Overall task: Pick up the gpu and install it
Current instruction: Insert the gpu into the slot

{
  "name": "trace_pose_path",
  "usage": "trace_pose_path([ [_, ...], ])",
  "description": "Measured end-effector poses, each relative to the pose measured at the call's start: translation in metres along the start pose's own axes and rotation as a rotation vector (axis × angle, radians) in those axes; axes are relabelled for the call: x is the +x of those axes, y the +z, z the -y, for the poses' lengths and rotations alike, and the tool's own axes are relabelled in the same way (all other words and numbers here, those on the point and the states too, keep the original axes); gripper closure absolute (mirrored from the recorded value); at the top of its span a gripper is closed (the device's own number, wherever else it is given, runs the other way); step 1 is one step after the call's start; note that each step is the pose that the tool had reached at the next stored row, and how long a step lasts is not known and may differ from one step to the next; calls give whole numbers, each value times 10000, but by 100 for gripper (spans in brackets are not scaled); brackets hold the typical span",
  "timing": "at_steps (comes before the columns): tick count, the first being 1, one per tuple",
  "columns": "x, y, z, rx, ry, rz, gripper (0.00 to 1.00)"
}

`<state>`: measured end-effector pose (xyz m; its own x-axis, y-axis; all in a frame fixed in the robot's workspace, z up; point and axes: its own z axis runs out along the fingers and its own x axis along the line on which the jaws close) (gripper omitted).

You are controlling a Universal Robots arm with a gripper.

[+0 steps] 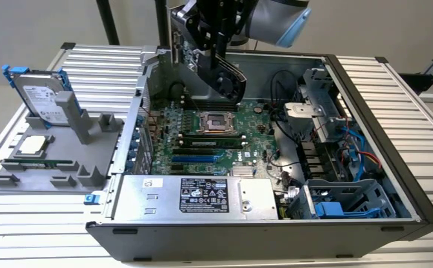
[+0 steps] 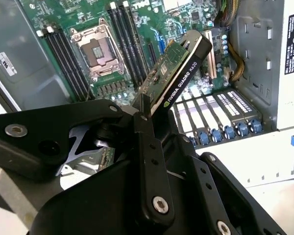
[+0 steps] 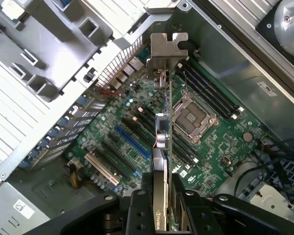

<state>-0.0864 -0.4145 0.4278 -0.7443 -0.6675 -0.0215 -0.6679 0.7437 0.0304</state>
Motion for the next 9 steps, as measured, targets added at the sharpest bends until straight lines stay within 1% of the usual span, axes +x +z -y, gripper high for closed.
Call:
trace_pose_path([
  [9,0,0,0,-15,-682,-21,100],
])
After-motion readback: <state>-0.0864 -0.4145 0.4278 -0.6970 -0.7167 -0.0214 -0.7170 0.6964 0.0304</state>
